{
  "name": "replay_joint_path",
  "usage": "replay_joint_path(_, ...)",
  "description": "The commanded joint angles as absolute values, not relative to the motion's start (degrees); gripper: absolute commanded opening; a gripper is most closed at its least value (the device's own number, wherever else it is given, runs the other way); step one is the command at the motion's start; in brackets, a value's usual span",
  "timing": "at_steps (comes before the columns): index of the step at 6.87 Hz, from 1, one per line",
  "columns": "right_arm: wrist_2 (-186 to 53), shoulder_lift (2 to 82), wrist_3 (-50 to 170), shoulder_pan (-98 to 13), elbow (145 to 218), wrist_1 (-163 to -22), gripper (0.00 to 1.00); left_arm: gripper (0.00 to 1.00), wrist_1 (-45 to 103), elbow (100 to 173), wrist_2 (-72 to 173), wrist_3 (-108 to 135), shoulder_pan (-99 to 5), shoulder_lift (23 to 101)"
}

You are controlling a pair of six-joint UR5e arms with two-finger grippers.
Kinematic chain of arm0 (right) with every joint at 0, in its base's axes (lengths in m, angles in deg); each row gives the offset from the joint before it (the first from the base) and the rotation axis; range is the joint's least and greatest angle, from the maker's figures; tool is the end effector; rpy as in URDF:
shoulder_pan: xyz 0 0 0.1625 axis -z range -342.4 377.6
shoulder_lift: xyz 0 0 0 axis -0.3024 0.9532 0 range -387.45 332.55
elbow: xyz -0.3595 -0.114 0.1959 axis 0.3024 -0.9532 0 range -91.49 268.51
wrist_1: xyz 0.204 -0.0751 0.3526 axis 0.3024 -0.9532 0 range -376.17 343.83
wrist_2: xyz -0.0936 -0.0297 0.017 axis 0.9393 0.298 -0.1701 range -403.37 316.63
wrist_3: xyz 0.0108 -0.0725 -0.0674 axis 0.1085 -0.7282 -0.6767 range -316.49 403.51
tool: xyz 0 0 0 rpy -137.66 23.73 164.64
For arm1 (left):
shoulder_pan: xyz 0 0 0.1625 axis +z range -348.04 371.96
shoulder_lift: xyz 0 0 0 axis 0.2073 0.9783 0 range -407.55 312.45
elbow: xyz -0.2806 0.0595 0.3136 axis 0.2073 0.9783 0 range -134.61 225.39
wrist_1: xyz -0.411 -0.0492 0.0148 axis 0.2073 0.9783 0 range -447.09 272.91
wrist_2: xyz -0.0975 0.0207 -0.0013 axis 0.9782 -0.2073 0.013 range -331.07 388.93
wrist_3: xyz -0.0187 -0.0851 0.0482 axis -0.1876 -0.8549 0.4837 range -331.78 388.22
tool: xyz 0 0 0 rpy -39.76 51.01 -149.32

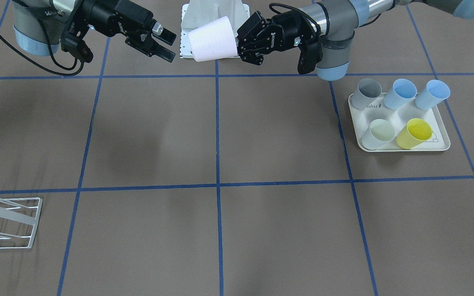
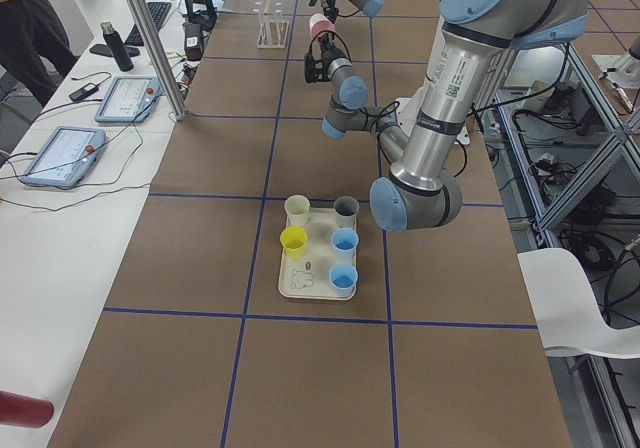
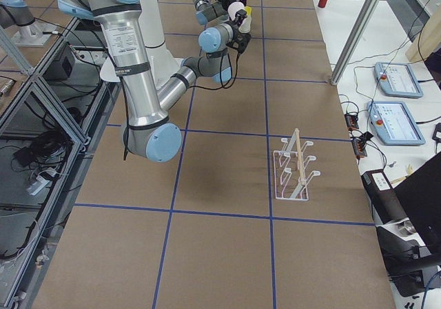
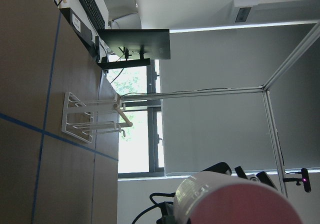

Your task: Transfer IKEA cup to right arm and place on rack

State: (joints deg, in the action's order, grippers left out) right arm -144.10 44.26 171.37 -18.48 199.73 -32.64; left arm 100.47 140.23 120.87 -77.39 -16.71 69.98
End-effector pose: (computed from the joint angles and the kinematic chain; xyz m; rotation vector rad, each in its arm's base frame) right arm -0.3261 -0.3796 0.1865 -0.1569 -2.0186 0.6524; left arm 0.4114 -0.3731 0.1891 0.2429 2.2815 -0.3678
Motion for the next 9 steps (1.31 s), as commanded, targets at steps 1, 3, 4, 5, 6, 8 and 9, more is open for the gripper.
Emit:
replay_joint_path(1, -141.4, 42.9, 171.8, -16.0, 199.4, -32.6, 1.00, 0.00, 100.5, 139.2, 120.8, -77.3, -16.1, 71.5)
replay_joint_path(3, -139.1, 42.1, 171.8, -14.6, 199.3, -32.7, 1.00, 0.00, 100.5, 138.6, 120.8, -77.3, -16.1, 71.9)
replay_joint_path(4, -139.1, 41.7, 171.9, -14.6, 199.3, -32.7, 1.00, 0.00, 100.6, 138.6, 120.9, -77.4, -16.0, 71.9)
replay_joint_path(5, -139.0, 41.6, 171.9, -14.6, 199.3, -32.7, 1.00, 0.00, 100.6, 138.7, 120.9, -77.9, -16.0, 72.0)
replay_joint_path(6, -138.0, 41.7, 172.0, -14.6, 199.2, -32.7, 1.00, 0.00, 100.7, 138.8, 120.9, -78.6, -15.8, 72.0)
replay_joint_path(8, -137.0, 41.7, 175.3, -14.6, 199.1, -32.7, 1.00, 0.00, 100.8, 139.2, 120.9, -79.0, -15.5, 72.0)
replay_joint_path(9, -137.0, 41.7, 175.4, -14.6, 199.1, -32.7, 1.00, 0.00, 100.8, 139.2, 120.4, -79.6, -15.4, 72.0)
